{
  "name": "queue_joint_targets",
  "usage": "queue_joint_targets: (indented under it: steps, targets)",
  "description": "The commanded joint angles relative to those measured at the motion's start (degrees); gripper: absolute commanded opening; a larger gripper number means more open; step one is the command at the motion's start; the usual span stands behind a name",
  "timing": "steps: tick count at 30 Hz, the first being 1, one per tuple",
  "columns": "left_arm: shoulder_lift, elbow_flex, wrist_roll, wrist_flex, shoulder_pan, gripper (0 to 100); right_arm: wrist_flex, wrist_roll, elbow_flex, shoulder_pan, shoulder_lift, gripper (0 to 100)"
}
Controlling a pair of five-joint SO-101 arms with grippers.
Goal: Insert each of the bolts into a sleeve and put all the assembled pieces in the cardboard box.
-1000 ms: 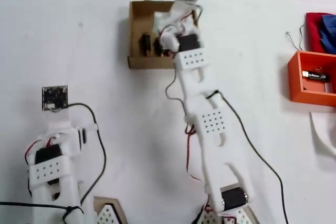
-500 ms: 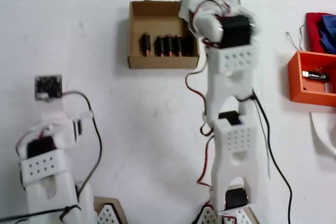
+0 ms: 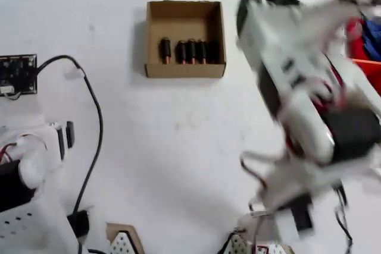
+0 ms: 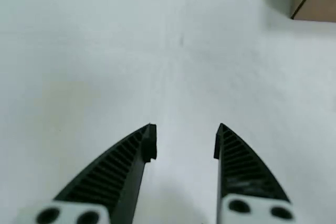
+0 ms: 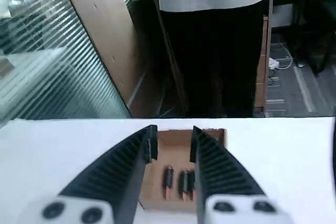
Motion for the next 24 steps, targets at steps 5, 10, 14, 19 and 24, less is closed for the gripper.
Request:
queue_joint_targets:
  steps: [5, 10, 14, 19, 24]
  targets:
    - [-0.26, -2.95, -0.09, 1.58, 12.75, 20, 0.84, 8.79, 54.77, 0.66, -35.74, 9.8]
    - [-0.26, 0.48, -0.09, -0.26, 32.09, 20, -6.55, 8.97, 84.48, 0.75, -50.68, 9.8]
    - [-0.26, 7.43, -0.09, -1.85, 39.47, 20, -17.19, 9.14, 104.62, 0.75, -62.20, 9.8]
    - [-0.26, 16.48, -0.18, -2.02, 33.67, 20, -30.11, 9.14, 125.80, 0.75, -78.90, 9.7]
    - [-0.26, 26.51, -0.18, -10.29, 21.89, 20, -37.41, 9.23, 145.23, 0.31, -97.19, 9.7]
